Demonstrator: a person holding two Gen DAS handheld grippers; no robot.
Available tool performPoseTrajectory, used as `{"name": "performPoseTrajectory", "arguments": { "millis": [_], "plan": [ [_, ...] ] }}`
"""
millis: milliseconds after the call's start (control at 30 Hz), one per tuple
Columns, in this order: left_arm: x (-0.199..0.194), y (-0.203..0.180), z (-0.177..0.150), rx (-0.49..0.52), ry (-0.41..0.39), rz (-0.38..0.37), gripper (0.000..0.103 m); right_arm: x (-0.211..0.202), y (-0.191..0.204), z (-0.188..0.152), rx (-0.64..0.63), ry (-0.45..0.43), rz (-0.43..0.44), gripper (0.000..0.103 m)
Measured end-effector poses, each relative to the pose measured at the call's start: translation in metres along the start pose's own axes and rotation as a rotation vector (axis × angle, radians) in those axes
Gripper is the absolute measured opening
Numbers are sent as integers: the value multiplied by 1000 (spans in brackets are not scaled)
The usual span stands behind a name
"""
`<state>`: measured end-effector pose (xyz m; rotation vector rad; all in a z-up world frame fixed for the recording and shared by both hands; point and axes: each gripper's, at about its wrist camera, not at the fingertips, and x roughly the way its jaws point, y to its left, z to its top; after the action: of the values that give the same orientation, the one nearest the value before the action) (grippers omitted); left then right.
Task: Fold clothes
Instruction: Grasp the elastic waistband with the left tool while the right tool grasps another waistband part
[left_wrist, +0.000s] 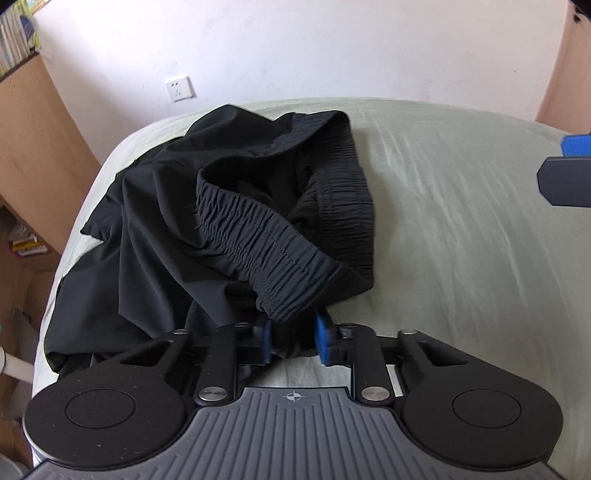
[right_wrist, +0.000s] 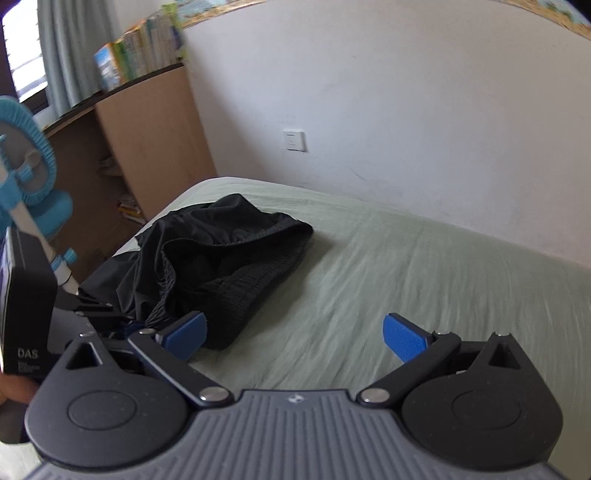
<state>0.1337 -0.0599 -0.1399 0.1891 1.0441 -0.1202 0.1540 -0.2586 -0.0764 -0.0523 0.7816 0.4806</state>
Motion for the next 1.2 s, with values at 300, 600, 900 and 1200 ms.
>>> {"name": "performPoseTrajectory", "arguments": {
  "millis": [300, 600, 900, 1200],
  "plan": [
    [3, 19, 5, -43, 23, -22, 6, 73, -8, 58, 119, 78, 77, 92],
    [22, 21, 12, -94, 24, -27, 6, 138, -34, 69, 495, 165, 106, 83],
    [21, 21, 7, -113, 12, -35, 7, 174, -43, 67, 693, 193, 157, 68],
    [19, 22, 8, -136, -2, -34, 6, 172, -39, 69, 645, 176, 130, 6]
  ]
}}
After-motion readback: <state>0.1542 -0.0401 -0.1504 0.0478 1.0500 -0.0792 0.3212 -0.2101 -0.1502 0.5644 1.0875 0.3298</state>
